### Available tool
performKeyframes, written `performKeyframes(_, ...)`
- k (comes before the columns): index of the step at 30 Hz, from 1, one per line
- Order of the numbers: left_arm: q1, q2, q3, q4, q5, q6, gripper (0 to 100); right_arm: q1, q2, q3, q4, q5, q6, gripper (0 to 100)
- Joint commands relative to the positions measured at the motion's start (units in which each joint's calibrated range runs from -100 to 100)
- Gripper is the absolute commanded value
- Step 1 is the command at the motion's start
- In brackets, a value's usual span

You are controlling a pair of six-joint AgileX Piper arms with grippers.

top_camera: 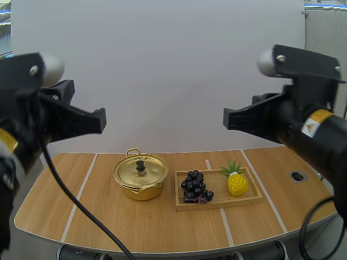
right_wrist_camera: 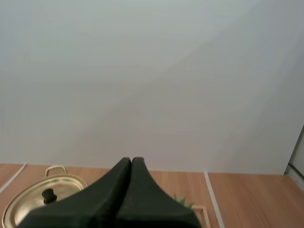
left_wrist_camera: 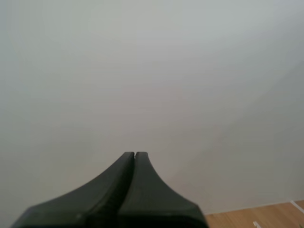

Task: Open the pot, put the grape inside, and close it

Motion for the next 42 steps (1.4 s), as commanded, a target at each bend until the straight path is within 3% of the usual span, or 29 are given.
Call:
performKeyframes(1,0.04,6.4,-3.1,0.4,4.5,-0.1,1,-0.2,5.9,-1.6,-0.1,2.6,-0.4,0)
performKeyframes(12,0.04,28.4,-8.4,-1.5,13.3,-0.1,1,-0.2,25.7,-6.6,0.0,10.9,-0.4,0)
performKeyframes(20,0.04,38.2,-8.4,-3.4,14.9,-0.1,1,-0.2,30.5,-6.6,0.0,12.2,-0.4,0)
performKeyframes(23,0.04,39.7,-8.4,-3.4,14.9,-0.1,1,-0.2,30.5,-6.6,0.0,12.4,-0.4,27)
performKeyframes(28,0.04,40.0,-8.4,-2.0,15.0,-0.6,3,-0.2,30.5,-6.6,0.0,12.4,-0.4,94)
performKeyframes(29,0.04,40.0,-8.4,-1.5,15.0,-0.7,5,-0.2,30.5,-6.6,0.0,12.4,-0.4,100)
performKeyframes(31,0.04,40.0,-8.4,0.0,15.0,-2.4,14,-0.2,30.5,-6.6,0.0,12.4,-0.4,100)
performKeyframes(34,0.04,40.0,-8.4,1.8,15.0,-2.9,39,-0.2,30.5,-6.6,0.0,12.4,-0.4,100)
performKeyframes(39,0.04,40.0,-8.4,4.4,18.2,-2.2,100,-0.2,30.5,-6.6,0.0,12.4,-0.4,100)
performKeyframes(42,0.04,40.4,-8.4,4.4,21.6,2.9,100,-0.2,30.5,-6.6,0.0,12.6,-0.4,100)
